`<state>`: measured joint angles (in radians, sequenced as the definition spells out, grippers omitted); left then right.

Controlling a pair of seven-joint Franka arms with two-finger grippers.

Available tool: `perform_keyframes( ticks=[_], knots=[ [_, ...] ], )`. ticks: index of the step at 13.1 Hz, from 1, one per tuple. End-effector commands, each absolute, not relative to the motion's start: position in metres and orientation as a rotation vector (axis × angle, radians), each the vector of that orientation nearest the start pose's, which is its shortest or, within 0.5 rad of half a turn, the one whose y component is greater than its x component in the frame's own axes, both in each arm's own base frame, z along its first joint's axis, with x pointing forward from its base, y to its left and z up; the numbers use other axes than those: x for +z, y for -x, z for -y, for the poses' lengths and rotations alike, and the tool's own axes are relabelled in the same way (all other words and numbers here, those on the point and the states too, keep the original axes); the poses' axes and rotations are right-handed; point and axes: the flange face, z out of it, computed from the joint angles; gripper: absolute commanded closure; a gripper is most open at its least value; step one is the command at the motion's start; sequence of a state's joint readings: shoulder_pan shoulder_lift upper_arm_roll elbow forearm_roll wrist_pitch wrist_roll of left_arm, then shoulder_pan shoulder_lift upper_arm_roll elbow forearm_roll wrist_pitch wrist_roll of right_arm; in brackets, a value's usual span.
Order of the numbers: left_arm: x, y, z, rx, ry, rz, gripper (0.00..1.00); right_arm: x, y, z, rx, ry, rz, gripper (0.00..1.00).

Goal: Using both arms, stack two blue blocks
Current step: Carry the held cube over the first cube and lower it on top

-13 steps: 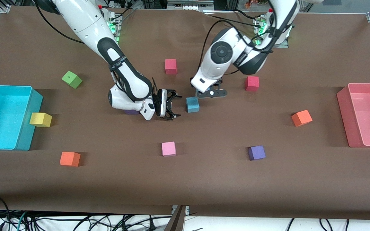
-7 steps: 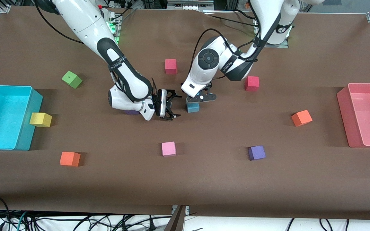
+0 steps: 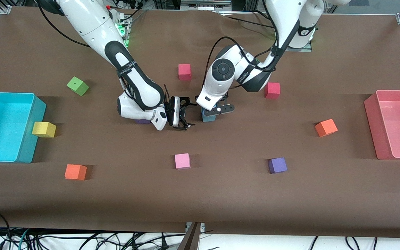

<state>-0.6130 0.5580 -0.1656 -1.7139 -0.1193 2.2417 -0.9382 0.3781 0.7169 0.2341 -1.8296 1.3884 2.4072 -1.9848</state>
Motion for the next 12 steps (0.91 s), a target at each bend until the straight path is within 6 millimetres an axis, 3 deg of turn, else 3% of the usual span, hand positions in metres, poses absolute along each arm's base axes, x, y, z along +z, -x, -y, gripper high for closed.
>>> perform_keyframes(
  ticks=[1,6,12],
  knots=[
    [0.271,-0.489,0.471,0.236,3.21,0.45,1.0,0.141,-0.522,-0.364,-0.615,1.723,1.39,0.0],
    [0.261,-0.486,0.472,0.248,3.197,0.447,1.0,0.141,-0.521,-0.364,-0.61,1.713,1.384,0.0],
    [0.257,-0.485,0.475,0.25,3.187,0.476,0.87,0.141,-0.521,-0.364,-0.61,1.713,1.384,0.0]
  ],
)
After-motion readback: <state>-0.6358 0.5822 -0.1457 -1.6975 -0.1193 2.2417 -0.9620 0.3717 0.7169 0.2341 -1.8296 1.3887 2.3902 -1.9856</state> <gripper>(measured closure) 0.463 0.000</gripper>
